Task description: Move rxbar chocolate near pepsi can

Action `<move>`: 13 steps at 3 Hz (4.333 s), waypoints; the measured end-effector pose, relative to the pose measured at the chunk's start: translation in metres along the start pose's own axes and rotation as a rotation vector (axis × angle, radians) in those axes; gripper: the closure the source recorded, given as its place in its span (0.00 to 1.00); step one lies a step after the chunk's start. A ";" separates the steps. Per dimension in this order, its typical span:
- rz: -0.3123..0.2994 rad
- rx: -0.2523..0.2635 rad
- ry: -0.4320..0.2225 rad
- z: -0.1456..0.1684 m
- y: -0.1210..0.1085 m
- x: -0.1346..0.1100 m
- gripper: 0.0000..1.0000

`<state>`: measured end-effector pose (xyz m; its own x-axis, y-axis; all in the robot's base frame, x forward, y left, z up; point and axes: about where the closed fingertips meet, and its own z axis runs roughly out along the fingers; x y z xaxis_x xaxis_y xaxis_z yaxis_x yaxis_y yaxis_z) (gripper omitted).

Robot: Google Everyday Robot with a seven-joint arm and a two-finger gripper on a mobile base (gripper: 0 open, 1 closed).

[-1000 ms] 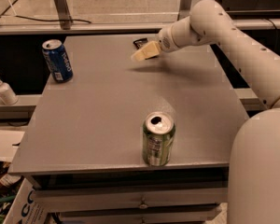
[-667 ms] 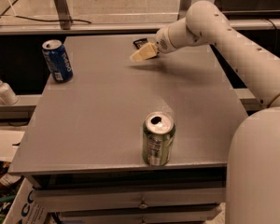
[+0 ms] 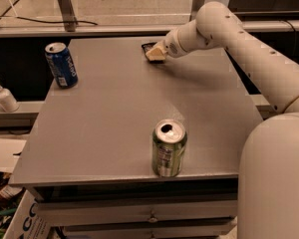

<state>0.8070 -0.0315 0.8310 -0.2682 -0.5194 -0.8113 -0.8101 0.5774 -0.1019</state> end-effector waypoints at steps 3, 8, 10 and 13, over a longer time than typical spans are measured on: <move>-0.012 -0.068 -0.102 -0.031 0.030 -0.032 1.00; -0.091 -0.491 -0.162 -0.004 0.233 -0.070 1.00; -0.162 -0.485 -0.103 0.016 0.246 -0.061 0.59; -0.164 -0.505 -0.091 0.020 0.248 -0.055 0.00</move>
Offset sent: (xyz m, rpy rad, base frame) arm -0.0192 0.0006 0.0484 0.0774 -0.0704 0.0411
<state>0.6314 0.1527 0.8390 -0.0891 -0.5078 -0.8568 -0.9935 0.1068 0.0401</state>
